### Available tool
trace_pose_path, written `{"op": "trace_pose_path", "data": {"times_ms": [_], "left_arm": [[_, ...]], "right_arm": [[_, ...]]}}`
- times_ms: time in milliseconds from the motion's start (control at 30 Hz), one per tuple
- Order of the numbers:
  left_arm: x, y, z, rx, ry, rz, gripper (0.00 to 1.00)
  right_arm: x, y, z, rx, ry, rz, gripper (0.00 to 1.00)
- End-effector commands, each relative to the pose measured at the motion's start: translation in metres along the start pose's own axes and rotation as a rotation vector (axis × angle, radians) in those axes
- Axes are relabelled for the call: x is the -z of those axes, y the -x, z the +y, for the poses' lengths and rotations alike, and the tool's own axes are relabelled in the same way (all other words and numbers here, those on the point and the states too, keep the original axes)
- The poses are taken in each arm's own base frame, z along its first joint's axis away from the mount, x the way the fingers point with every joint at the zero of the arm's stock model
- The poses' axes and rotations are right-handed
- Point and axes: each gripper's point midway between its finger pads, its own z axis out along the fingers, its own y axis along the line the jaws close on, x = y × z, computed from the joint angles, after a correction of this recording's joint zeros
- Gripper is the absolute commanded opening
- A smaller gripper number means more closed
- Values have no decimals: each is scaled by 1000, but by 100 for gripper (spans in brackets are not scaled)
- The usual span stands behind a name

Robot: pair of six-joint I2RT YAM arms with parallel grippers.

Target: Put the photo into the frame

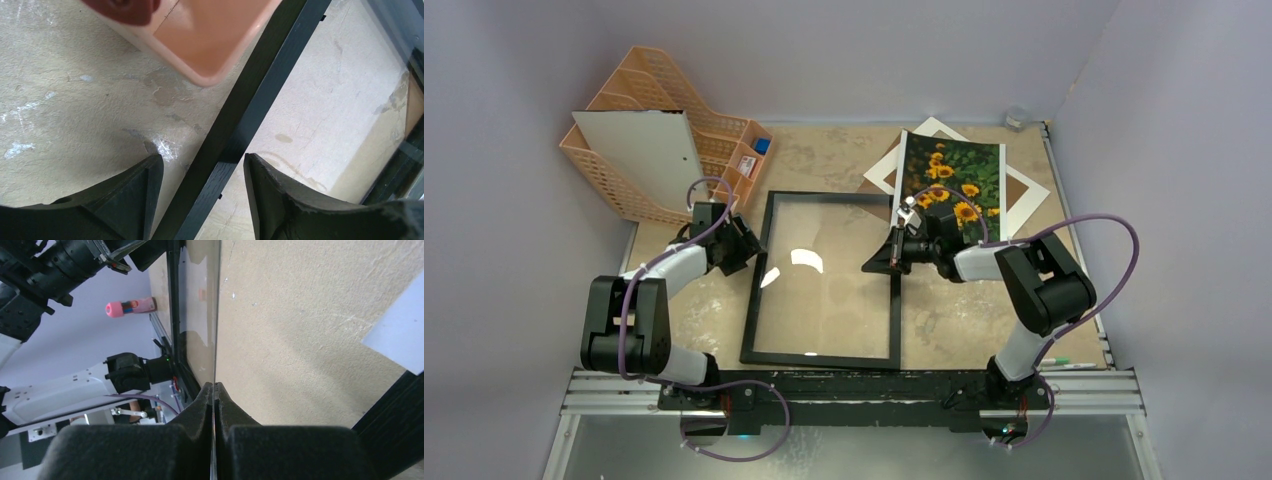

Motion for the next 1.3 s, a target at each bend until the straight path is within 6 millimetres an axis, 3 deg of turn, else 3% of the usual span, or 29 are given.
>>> {"op": "trace_pose_path", "data": {"times_ms": [0, 233, 467, 667, 800, 1067, 1267], "left_arm": [[3, 6, -9, -1, -34, -30, 63], [4, 5, -11, -2, -48, -27, 66], [1, -1, -19, 39, -94, 4, 65], [-5, -7, -12, 55, -68, 20, 55], [-9, -9, -17, 69, -100, 37, 48], [-13, 5, -29, 138, -145, -27, 29], [-23, 9, -23, 170, -108, -44, 11]], "right_arm": [[-2, 2, 7, 98, 0, 33, 0], [-1, 10, 5, 168, -36, 8, 0], [4, -6, 11, 76, 7, 59, 0], [0, -18, -9, 16, -48, 141, 0], [-3, -17, -20, -9, -84, 160, 0], [3, 1, -30, -17, -113, 129, 0], [4, 13, -30, -3, -110, 120, 0]]}}
